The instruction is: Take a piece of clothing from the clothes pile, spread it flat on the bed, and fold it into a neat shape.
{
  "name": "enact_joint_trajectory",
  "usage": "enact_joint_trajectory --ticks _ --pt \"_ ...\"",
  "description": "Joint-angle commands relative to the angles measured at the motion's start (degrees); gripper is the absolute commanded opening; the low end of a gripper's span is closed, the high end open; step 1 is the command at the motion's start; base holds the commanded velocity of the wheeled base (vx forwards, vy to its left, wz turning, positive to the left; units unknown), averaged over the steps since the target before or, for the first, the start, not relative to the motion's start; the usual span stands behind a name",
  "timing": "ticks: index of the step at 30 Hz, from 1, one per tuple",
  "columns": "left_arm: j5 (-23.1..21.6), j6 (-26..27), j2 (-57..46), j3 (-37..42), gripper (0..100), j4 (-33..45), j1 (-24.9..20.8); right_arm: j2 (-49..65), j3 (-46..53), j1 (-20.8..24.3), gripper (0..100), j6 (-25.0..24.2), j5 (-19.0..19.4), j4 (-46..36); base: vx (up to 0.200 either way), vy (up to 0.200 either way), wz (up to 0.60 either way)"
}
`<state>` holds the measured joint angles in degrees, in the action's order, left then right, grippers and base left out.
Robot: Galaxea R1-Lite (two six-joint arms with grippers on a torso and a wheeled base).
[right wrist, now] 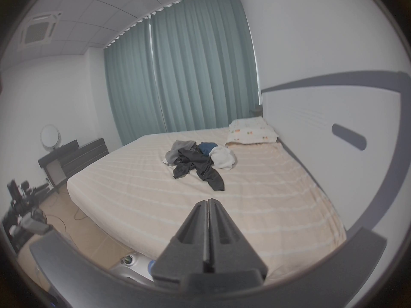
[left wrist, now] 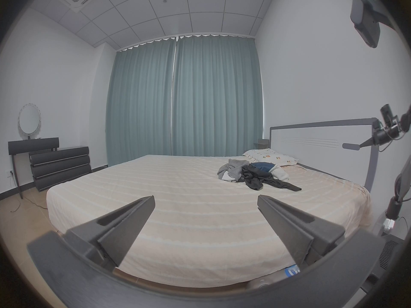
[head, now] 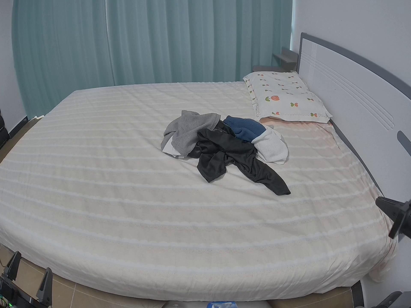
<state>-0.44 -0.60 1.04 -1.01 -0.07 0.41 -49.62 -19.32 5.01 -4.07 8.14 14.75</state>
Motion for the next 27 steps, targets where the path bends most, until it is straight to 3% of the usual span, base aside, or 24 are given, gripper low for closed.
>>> enact_joint_trajectory --ticks 1,2,3,5,10,13,19,23,27 --pt "-0.09 -0.02 -0.51 0.92 100 -0.01 0.02 -60.42 -22.95 10.99 0 -20.19 -5.86 17.94 0.000 0.000 0.00" --pt "-0.09 -0.02 -0.51 0.92 100 -0.01 0.02 -60.42 -22.95 10.99 0 -20.19 -5.86 17.94 0.000 0.000 0.00" --pt "0.00 -0.02 -0.60 0.92 100 -0.01 0.02 -64.38 -28.40 12.39 0 -24.40 -7.44 17.24 0.000 0.000 0.00" --pt "0.00 -0.02 -0.60 0.92 100 -0.01 0.02 -68.07 -33.06 13.10 0 -26.51 -8.67 16.63 0.000 0.000 0.00" --pt "0.00 -0.02 -0.60 0.92 100 -0.01 0.02 -75.28 -40.97 13.62 0 -28.01 -10.60 14.52 0.000 0.000 0.00" --pt "0.00 -0.02 -0.60 0.92 100 -0.01 0.02 -80.55 -48.27 14.06 0 -32.84 -10.69 12.41 0.000 0.000 0.00" --pt "0.00 -0.02 -0.60 0.92 100 -0.01 0.02 -86.44 -52.92 14.94 0 -36.18 -10.60 12.14 0.000 0.000 0.00" --pt "0.00 -0.02 -0.60 0.92 100 -0.01 0.02 -89.34 -56.26 15.38 0 -40.93 -10.34 11.88 0.000 0.000 0.00" --pt "0.00 -0.02 -0.51 0.92 100 -0.01 0.02 -91.71 -57.93 14.94 0 -42.07 -10.52 12.14 0.000 0.000 0.00"
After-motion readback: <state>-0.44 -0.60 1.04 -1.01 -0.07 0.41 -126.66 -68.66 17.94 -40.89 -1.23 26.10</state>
